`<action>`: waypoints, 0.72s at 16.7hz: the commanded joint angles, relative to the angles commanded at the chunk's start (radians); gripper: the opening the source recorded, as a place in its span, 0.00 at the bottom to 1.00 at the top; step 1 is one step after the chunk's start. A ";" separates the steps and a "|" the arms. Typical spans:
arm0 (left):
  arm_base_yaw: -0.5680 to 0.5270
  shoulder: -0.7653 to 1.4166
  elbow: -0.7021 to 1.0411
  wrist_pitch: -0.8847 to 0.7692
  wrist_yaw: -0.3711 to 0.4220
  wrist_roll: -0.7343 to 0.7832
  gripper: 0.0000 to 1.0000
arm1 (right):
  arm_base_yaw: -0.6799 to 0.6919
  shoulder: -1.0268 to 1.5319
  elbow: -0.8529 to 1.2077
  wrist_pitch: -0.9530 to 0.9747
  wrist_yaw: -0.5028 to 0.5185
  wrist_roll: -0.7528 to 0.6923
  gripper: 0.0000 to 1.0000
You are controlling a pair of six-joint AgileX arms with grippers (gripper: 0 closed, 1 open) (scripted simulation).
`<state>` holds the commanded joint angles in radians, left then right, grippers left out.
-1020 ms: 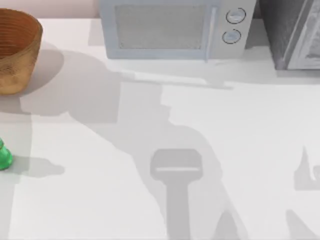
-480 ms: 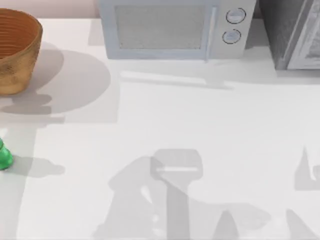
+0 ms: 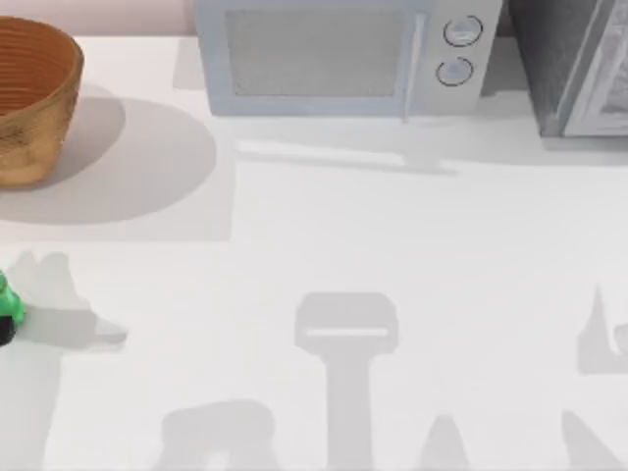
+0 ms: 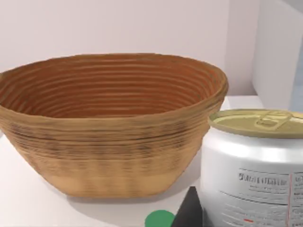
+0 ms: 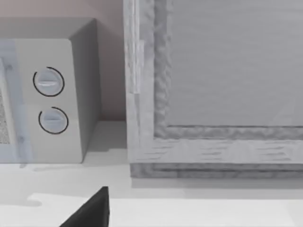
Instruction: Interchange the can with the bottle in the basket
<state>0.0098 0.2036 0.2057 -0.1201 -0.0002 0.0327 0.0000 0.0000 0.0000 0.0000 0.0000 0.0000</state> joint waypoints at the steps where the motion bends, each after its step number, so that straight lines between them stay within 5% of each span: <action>1: -0.004 -0.059 -0.059 0.033 0.000 -0.008 0.00 | 0.000 0.000 0.000 0.000 0.000 0.000 1.00; 12: -0.008 -0.199 -0.206 0.118 0.000 -0.030 0.00 | 0.000 0.000 0.000 0.000 0.000 0.000 1.00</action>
<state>0.0020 0.0046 0.0002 -0.0021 -0.0004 0.0024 0.0000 0.0000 0.0000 0.0000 0.0000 0.0000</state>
